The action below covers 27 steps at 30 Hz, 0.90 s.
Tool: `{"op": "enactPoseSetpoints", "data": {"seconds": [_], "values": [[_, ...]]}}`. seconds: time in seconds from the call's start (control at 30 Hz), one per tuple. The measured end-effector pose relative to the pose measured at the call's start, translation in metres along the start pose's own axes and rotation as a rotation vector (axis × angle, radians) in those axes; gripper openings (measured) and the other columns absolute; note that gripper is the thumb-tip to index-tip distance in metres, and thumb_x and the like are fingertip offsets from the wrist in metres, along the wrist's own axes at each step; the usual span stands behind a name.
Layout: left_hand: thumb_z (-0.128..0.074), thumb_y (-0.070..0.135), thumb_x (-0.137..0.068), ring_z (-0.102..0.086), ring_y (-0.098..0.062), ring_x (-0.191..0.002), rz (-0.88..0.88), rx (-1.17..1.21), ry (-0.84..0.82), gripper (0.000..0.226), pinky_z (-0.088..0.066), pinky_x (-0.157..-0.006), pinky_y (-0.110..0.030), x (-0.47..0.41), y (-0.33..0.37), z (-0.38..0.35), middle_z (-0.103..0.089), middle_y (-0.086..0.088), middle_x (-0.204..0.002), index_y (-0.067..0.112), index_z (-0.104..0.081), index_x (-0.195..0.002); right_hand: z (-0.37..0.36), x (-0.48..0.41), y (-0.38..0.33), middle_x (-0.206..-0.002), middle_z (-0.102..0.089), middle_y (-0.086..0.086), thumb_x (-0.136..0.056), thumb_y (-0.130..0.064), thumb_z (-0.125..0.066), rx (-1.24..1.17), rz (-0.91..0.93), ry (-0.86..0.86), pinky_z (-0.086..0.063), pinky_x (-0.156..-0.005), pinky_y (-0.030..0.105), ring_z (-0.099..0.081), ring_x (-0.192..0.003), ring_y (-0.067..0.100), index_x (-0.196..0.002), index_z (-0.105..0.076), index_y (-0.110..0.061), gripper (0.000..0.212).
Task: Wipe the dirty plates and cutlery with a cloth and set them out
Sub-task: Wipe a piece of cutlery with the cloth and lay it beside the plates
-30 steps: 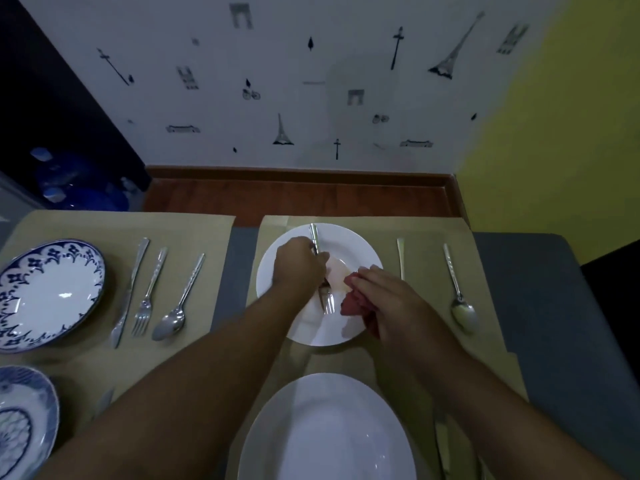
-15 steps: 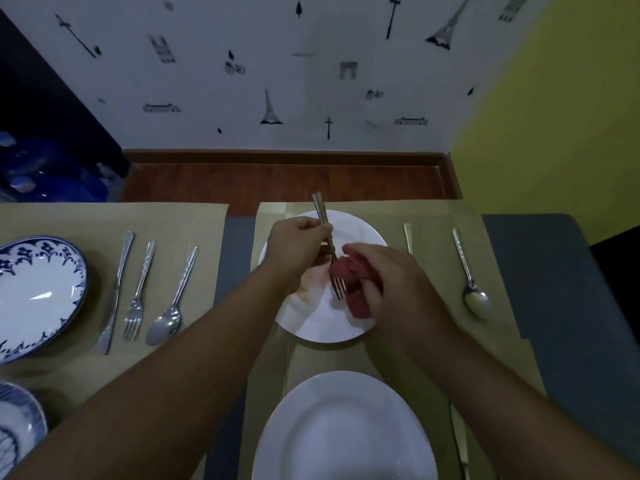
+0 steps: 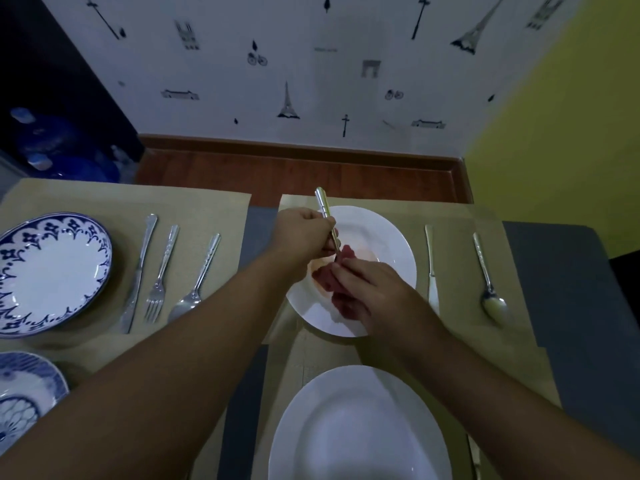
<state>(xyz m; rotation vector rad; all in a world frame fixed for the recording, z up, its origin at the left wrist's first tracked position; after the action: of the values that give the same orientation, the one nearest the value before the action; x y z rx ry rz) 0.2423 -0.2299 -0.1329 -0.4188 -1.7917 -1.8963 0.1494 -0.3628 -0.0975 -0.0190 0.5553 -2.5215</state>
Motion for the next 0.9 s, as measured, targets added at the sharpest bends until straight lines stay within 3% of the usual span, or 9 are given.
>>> {"op": "enactPoseSetpoints", "data": {"seconds": [0.1,0.27,0.37,0.43,0.53,0.67,0.77,0.9], "values": [[-0.066,0.006,-0.093,-0.066,-0.021,-0.055,0.015,0.027,-0.026,0.010,-0.061,-0.056,-0.030,0.002,-0.001,0.000,-0.070,-0.017,-0.074,0.000,-0.070,-0.086,-0.001,-0.002,-0.001,-0.132,-0.059,0.011,-0.084,-0.014,-0.071,0.036,0.049,-0.031,-0.051,-0.095,0.040,-0.055,-0.113,0.029,-0.135,-0.056,-0.010,0.053],[-0.069,0.011,-0.091,-0.062,-0.021,-0.058,-0.019,-0.025,-0.028,0.013,-0.057,-0.061,-0.033,0.003,0.002,-0.001,-0.069,-0.014,-0.071,0.008,-0.071,-0.078,0.005,-0.022,0.003,-0.128,-0.062,0.011,-0.086,-0.015,-0.068,-0.035,0.017,0.117,-0.049,-0.097,0.038,-0.057,-0.111,0.028,-0.131,-0.059,-0.008,0.046],[-0.065,0.007,-0.094,-0.066,-0.020,-0.059,-0.033,0.036,-0.034,0.010,-0.062,-0.061,-0.031,0.001,0.014,0.004,-0.071,-0.016,-0.076,0.001,-0.070,-0.088,-0.016,-0.001,0.001,-0.123,-0.064,0.006,-0.089,-0.018,-0.067,-0.041,0.013,0.025,-0.047,-0.093,0.032,-0.056,-0.107,0.023,-0.126,-0.064,-0.014,0.037],[-0.064,0.007,-0.096,-0.068,-0.018,-0.061,-0.057,0.067,-0.031,0.010,-0.063,-0.063,-0.030,-0.003,0.022,0.009,-0.072,-0.014,-0.078,0.001,-0.070,-0.091,-0.030,0.017,0.006,-0.119,-0.065,0.005,-0.092,-0.025,-0.062,-0.067,0.005,-0.045,-0.048,-0.091,0.034,-0.058,-0.103,0.024,-0.122,-0.066,-0.016,0.032],[-0.062,0.013,-0.098,-0.073,-0.021,-0.076,-0.128,-0.043,-0.013,0.010,-0.064,-0.074,-0.036,-0.009,0.030,0.013,-0.072,-0.013,-0.088,0.009,-0.069,-0.091,-0.022,0.029,0.012,-0.120,-0.065,0.007,-0.091,-0.030,-0.051,-0.037,-0.035,-0.023,-0.051,-0.091,0.038,-0.060,-0.102,0.026,-0.123,-0.066,-0.012,0.039],[-0.056,0.016,-0.101,-0.069,-0.024,-0.091,-0.094,-0.102,0.001,0.013,-0.062,-0.083,-0.038,-0.012,0.016,0.015,-0.068,-0.011,-0.096,0.009,-0.065,-0.106,0.008,0.036,0.011,-0.120,-0.067,0.008,-0.092,-0.024,-0.054,-0.045,-0.097,0.110,-0.051,-0.092,0.036,-0.061,-0.105,0.025,-0.121,-0.068,-0.009,0.036],[-0.051,0.016,-0.103,-0.066,-0.024,-0.086,-0.022,-0.074,-0.017,0.013,-0.059,-0.085,-0.038,-0.013,-0.002,0.009,-0.064,-0.010,-0.090,0.008,-0.062,-0.106,0.015,0.035,0.019,-0.123,-0.065,0.007,-0.088,-0.009,-0.066,-0.051,-0.147,0.147,-0.051,-0.092,0.037,-0.059,-0.109,0.026,-0.124,-0.066,-0.009,0.036],[-0.052,0.021,-0.102,-0.053,-0.018,-0.065,0.082,0.036,-0.045,0.018,-0.048,-0.073,-0.037,-0.004,-0.014,-0.006,-0.053,-0.005,-0.072,0.005,-0.060,-0.104,0.015,0.030,0.018,-0.126,-0.064,0.007,-0.082,0.001,-0.070,-0.077,-0.155,0.155,-0.045,-0.097,0.031,-0.057,-0.112,0.027,-0.125,-0.065,-0.009,0.044]]}}
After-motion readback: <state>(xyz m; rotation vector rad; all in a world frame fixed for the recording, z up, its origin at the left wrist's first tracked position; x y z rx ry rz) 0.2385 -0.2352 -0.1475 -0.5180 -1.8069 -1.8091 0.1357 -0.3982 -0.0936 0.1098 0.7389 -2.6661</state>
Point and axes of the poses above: each hand's wrist, its own x-axis away from the middle knuckle, its own z-axis out of the back of the hand, y = z × x, the point moved 7 cm from there along -x, towards the middle knuckle
